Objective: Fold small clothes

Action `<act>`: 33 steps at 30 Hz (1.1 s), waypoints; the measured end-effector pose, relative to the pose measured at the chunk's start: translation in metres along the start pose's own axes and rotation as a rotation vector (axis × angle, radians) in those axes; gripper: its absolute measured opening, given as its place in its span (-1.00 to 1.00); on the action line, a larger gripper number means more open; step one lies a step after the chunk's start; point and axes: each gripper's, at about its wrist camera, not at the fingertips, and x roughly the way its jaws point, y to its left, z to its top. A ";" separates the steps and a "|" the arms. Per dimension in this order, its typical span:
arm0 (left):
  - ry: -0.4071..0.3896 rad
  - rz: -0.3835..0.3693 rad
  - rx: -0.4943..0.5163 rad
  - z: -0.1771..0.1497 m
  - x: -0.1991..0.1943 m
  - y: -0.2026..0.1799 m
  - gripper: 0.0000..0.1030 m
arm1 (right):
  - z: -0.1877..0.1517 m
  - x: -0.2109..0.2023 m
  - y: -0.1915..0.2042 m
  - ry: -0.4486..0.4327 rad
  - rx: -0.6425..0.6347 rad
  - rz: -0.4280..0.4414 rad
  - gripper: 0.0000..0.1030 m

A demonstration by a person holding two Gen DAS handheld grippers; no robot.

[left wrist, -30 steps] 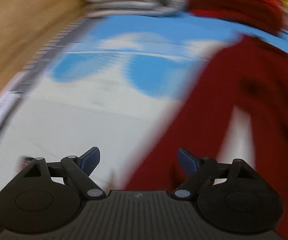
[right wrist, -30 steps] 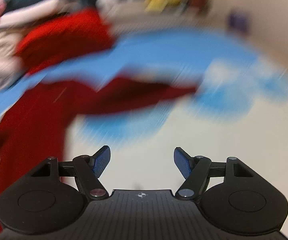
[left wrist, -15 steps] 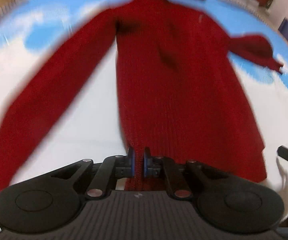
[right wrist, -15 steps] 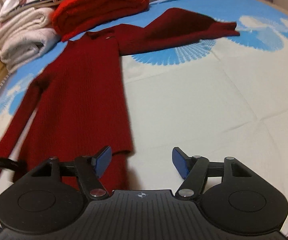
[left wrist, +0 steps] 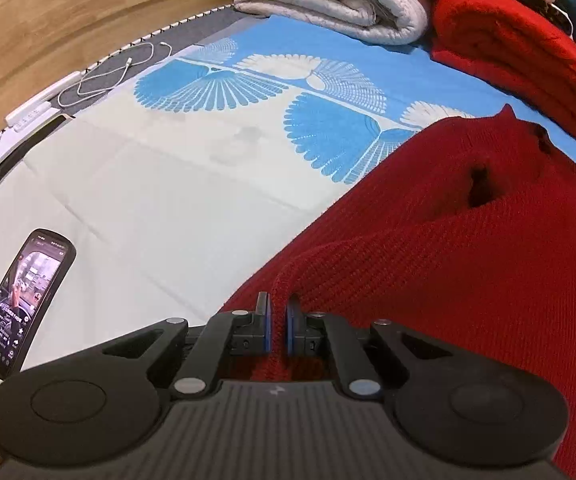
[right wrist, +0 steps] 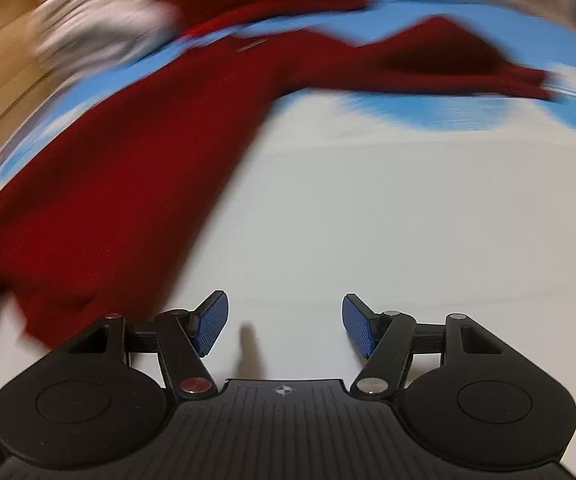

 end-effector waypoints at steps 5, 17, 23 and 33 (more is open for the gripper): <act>0.007 -0.024 -0.032 0.007 -0.017 -0.009 -0.87 | -0.030 0.012 0.066 0.106 -0.345 0.204 0.47; 0.025 -0.116 0.049 -0.002 -0.028 -0.021 -0.86 | -0.027 -0.044 0.101 -0.329 -0.714 -0.175 -0.63; 0.039 -0.176 0.288 -0.036 -0.043 -0.047 -0.86 | -0.043 -0.149 0.076 -0.227 -0.915 -0.140 -0.91; 0.112 -0.149 0.222 -0.034 -0.026 -0.038 -0.85 | -0.030 -0.084 -0.020 -0.054 -0.261 -0.176 -0.09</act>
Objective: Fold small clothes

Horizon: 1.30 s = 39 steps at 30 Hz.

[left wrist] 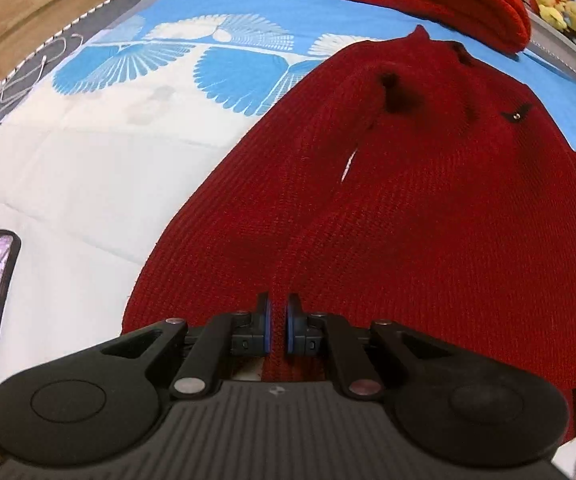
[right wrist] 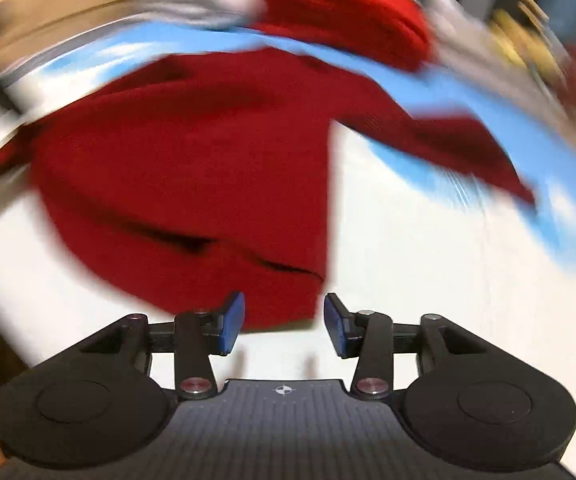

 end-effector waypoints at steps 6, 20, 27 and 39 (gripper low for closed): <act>0.006 0.013 -0.018 0.011 0.003 0.005 -0.85 | -0.003 0.065 -0.059 0.120 0.461 0.096 0.31; 0.004 0.034 -0.040 0.014 0.005 0.008 -0.85 | 0.033 0.002 0.175 -0.242 -0.662 0.287 0.08; 0.002 0.041 -0.012 0.012 0.006 0.007 -0.85 | 0.055 0.038 0.033 -0.072 0.069 0.241 0.06; 0.014 0.059 -0.007 0.013 0.012 0.001 -0.85 | 0.067 0.132 0.064 0.124 0.568 0.485 -0.17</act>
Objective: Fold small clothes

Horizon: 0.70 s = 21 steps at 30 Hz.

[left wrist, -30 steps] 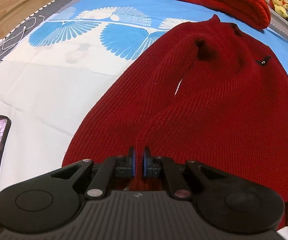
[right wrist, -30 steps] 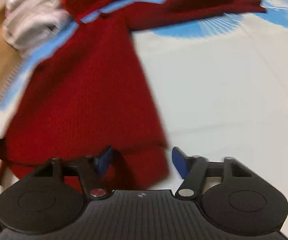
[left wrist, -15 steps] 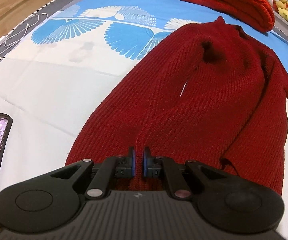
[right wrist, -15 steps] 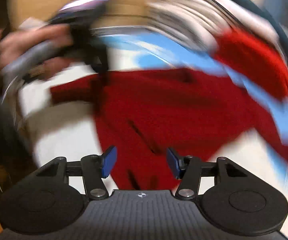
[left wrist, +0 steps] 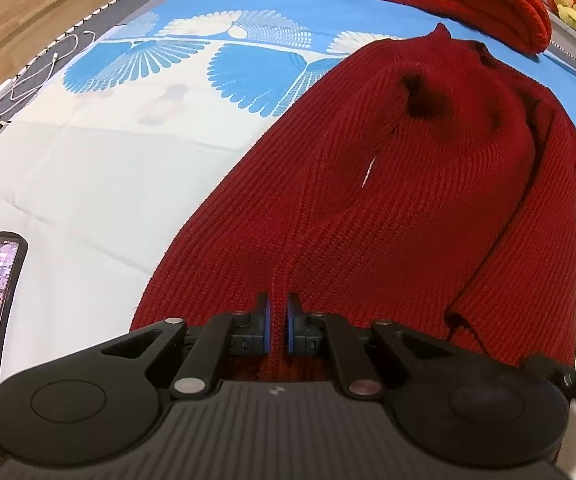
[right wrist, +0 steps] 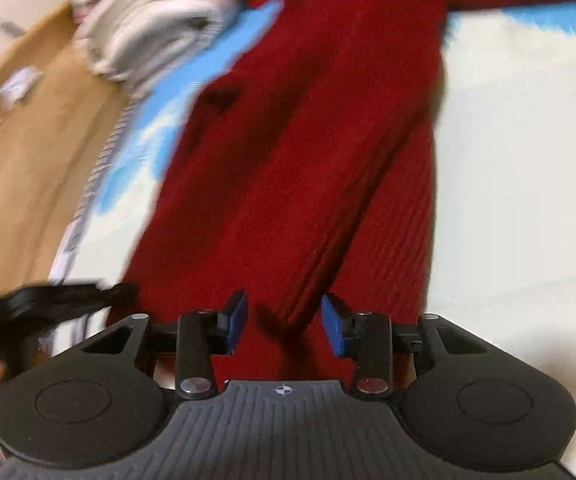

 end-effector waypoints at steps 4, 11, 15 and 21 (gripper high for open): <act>-0.002 0.010 0.034 0.000 0.002 -0.007 -0.85 | 0.016 0.002 0.015 -0.072 -0.026 -0.019 -0.77; -0.055 0.006 0.089 -0.012 -0.014 -0.011 -0.85 | 0.029 -0.135 -0.021 -0.287 -0.218 -0.294 -0.79; -0.012 -0.038 0.117 -0.036 -0.026 -0.011 -0.85 | 0.023 -0.203 -0.104 -0.280 -0.105 -0.474 -0.79; 0.020 -0.010 0.195 -0.083 -0.035 -0.012 -0.84 | -0.015 -0.200 -0.176 -0.126 0.020 -0.521 -0.80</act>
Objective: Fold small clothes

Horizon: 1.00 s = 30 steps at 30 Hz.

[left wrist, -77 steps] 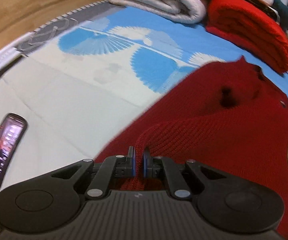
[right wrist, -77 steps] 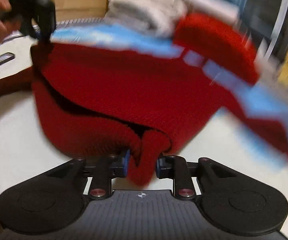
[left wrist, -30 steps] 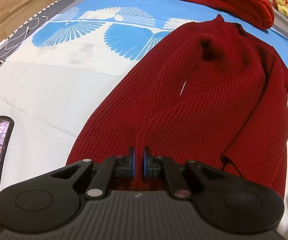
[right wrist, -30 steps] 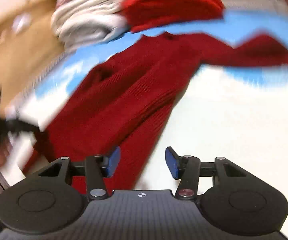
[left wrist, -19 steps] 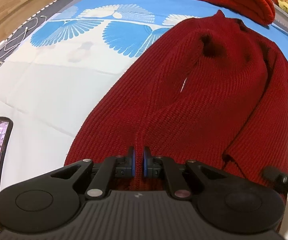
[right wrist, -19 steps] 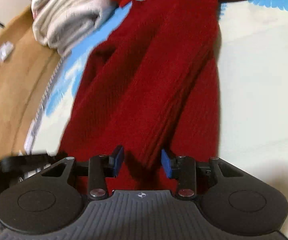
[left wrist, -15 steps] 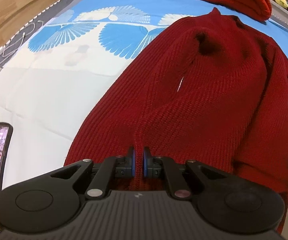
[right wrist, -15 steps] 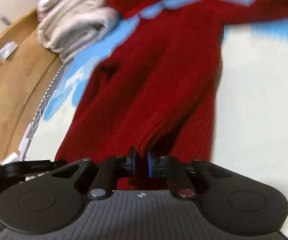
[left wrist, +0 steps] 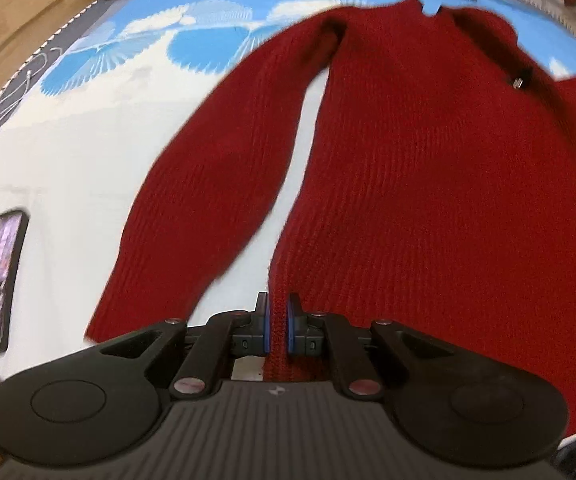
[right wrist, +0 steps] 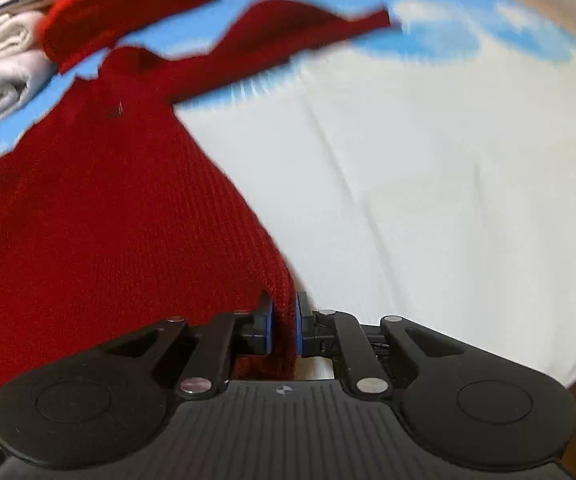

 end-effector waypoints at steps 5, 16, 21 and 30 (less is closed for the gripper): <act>0.000 0.047 0.010 -0.021 -0.009 0.007 -0.84 | -0.010 -0.008 0.008 0.033 -0.063 0.040 -0.79; -0.146 0.227 -0.016 0.051 -0.017 0.064 0.74 | 0.035 -0.032 0.016 -0.191 0.141 0.055 0.18; 0.130 0.208 0.111 0.086 0.070 0.084 0.75 | 0.050 -0.005 0.024 -0.193 0.192 0.055 0.18; -0.008 0.396 0.388 0.132 0.077 0.060 -0.88 | 0.061 0.025 0.038 -0.137 0.145 -0.010 0.15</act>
